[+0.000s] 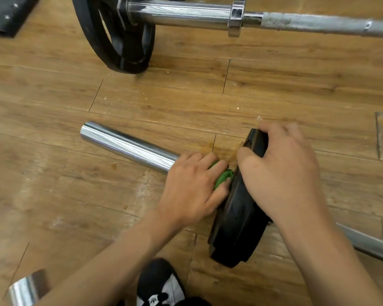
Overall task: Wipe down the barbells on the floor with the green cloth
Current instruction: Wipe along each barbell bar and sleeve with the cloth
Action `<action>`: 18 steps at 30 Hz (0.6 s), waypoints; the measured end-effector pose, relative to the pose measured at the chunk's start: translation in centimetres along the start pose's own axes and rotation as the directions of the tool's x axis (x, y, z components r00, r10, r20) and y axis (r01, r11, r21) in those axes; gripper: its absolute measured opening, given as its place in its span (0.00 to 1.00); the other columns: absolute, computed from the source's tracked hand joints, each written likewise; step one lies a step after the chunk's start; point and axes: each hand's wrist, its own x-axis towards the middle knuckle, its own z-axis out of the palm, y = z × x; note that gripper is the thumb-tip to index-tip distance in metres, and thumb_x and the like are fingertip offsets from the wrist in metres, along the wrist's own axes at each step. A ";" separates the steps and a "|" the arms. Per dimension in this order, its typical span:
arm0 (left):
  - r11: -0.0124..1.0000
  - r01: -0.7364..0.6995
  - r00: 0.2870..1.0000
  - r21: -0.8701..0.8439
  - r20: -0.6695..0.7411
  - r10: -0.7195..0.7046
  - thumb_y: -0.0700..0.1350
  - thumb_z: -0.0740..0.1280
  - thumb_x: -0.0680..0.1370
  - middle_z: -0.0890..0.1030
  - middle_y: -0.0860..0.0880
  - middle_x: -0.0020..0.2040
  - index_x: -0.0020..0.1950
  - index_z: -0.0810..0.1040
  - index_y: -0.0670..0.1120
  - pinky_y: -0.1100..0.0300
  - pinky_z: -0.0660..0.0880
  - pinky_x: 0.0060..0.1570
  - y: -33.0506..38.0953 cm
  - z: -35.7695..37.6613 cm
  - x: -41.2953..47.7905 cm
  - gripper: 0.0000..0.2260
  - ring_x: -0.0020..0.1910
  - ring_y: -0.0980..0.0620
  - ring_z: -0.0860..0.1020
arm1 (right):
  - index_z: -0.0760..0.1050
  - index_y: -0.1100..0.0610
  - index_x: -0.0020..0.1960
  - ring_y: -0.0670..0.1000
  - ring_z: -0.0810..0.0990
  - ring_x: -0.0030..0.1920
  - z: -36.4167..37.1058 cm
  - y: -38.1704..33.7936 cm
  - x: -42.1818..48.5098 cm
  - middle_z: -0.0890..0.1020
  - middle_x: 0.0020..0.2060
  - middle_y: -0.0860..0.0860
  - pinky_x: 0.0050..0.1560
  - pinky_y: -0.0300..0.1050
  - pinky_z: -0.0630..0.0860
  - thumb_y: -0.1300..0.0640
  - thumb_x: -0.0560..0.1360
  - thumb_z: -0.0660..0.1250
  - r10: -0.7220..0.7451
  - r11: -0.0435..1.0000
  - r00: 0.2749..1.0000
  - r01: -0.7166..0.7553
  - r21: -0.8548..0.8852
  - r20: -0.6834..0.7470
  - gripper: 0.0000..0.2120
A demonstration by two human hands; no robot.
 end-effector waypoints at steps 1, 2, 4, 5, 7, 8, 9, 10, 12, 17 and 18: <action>1.000 -0.020 1.000 0.015 -0.005 0.020 0.54 0.56 0.82 0.80 0.47 0.46 0.51 0.80 0.45 0.49 0.68 0.45 -1.2 -0.4 -0.3 0.18 0.42 0.44 0.76 | 0.70 0.49 0.58 0.55 0.72 0.63 -0.3 0.0 -0.1 0.67 0.54 0.46 0.63 0.50 0.69 0.50 0.76 0.65 -0.014 1.000 1.000 0.015 -0.023 0.023 0.12; 0.999 -0.021 1.000 0.037 -0.003 0.021 0.54 0.56 0.82 0.80 0.46 0.45 0.51 0.80 0.44 0.49 0.69 0.45 -2.7 -0.9 -0.6 0.18 0.42 0.44 0.77 | 0.68 0.48 0.58 0.55 0.71 0.62 -0.5 0.0 -0.2 0.67 0.54 0.46 0.64 0.52 0.70 0.50 0.75 0.65 -0.021 0.999 0.999 0.023 -0.044 0.043 0.13; 0.993 0.050 0.998 0.107 -0.032 -0.047 0.55 0.56 0.83 0.81 0.47 0.44 0.50 0.80 0.44 0.47 0.71 0.48 -6.2 -2.1 -1.4 0.19 0.41 0.43 0.78 | 0.68 0.50 0.60 0.54 0.70 0.64 -0.6 -0.2 -0.4 0.67 0.55 0.47 0.67 0.55 0.70 0.49 0.75 0.65 -0.019 0.998 0.998 0.023 -0.065 0.063 0.15; 0.983 0.106 0.994 0.147 -0.041 -0.101 0.55 0.55 0.83 0.81 0.47 0.43 0.49 0.80 0.45 0.46 0.72 0.50 -8.0 -2.8 -1.9 0.19 0.42 0.43 0.79 | 0.67 0.50 0.60 0.54 0.69 0.64 -0.5 -0.3 -0.6 0.67 0.56 0.48 0.68 0.55 0.69 0.50 0.75 0.65 -0.018 0.998 0.998 0.022 -0.064 0.063 0.15; 0.957 0.215 0.977 0.196 -0.054 -0.209 0.55 0.55 0.82 0.80 0.48 0.41 0.47 0.80 0.46 0.44 0.71 0.56 -10.2 -4.1 -2.9 0.18 0.42 0.42 0.79 | 0.66 0.52 0.59 0.53 0.66 0.64 0.0 -0.5 -1.1 0.66 0.57 0.48 0.67 0.55 0.69 0.51 0.75 0.66 -0.016 0.998 0.999 0.018 -0.055 0.037 0.16; 0.945 0.261 0.965 0.196 -0.061 -0.254 0.55 0.56 0.82 0.80 0.48 0.41 0.46 0.79 0.46 0.44 0.70 0.58 -10.3 -4.5 -3.1 0.17 0.42 0.42 0.79 | 0.66 0.52 0.58 0.52 0.65 0.63 0.3 -0.6 -1.3 0.66 0.57 0.48 0.67 0.55 0.69 0.52 0.74 0.67 -0.012 0.999 1.000 0.012 -0.047 0.015 0.16; 0.938 0.292 0.956 0.185 -0.064 -0.285 0.54 0.57 0.81 0.80 0.49 0.40 0.44 0.79 0.46 0.44 0.70 0.59 -9.8 -4.5 -3.1 0.17 0.42 0.42 0.79 | 0.67 0.53 0.57 0.51 0.65 0.62 0.6 -0.7 -1.5 0.66 0.56 0.48 0.66 0.54 0.69 0.53 0.73 0.68 -0.004 1.000 1.000 0.003 -0.027 -0.009 0.16; 0.940 0.294 0.956 0.173 -0.059 -0.289 0.54 0.57 0.81 0.80 0.48 0.39 0.43 0.78 0.46 0.45 0.70 0.61 -8.6 -4.3 -2.9 0.16 0.43 0.42 0.79 | 0.67 0.53 0.57 0.52 0.65 0.62 0.8 -0.7 -1.6 0.67 0.56 0.48 0.65 0.53 0.68 0.54 0.73 0.68 0.005 1.000 1.000 -0.006 -0.003 -0.028 0.16; 0.971 0.200 0.980 0.134 -0.010 -0.200 0.54 0.57 0.81 0.80 0.48 0.40 0.44 0.79 0.46 0.45 0.70 0.67 -4.9 -2.9 -2.1 0.16 0.44 0.43 0.79 | 0.68 0.53 0.61 0.53 0.67 0.64 1.1 -0.9 -1.9 0.68 0.57 0.48 0.64 0.50 0.67 0.55 0.73 0.69 0.029 0.999 0.999 -0.029 0.027 -0.023 0.19; 0.996 0.025 0.998 0.083 0.059 -0.030 0.56 0.53 0.83 0.81 0.48 0.42 0.53 0.84 0.45 0.41 0.68 0.73 -0.1 -1.0 -1.2 0.23 0.45 0.44 0.81 | 0.68 0.56 0.72 0.56 0.68 0.69 0.9 -0.9 -2.1 0.73 0.66 0.52 0.72 0.54 0.65 0.52 0.73 0.68 0.042 0.998 0.998 -0.040 -0.053 0.045 0.29; 0.992 0.033 0.997 0.122 0.061 -0.041 0.57 0.51 0.84 0.82 0.49 0.43 0.53 0.83 0.47 0.40 0.65 0.75 -0.9 -1.3 -1.5 0.23 0.46 0.45 0.81 | 0.70 0.55 0.70 0.56 0.68 0.68 0.8 -0.9 -2.3 0.73 0.63 0.51 0.72 0.56 0.66 0.52 0.73 0.67 0.033 0.998 0.998 -0.031 -0.051 0.055 0.26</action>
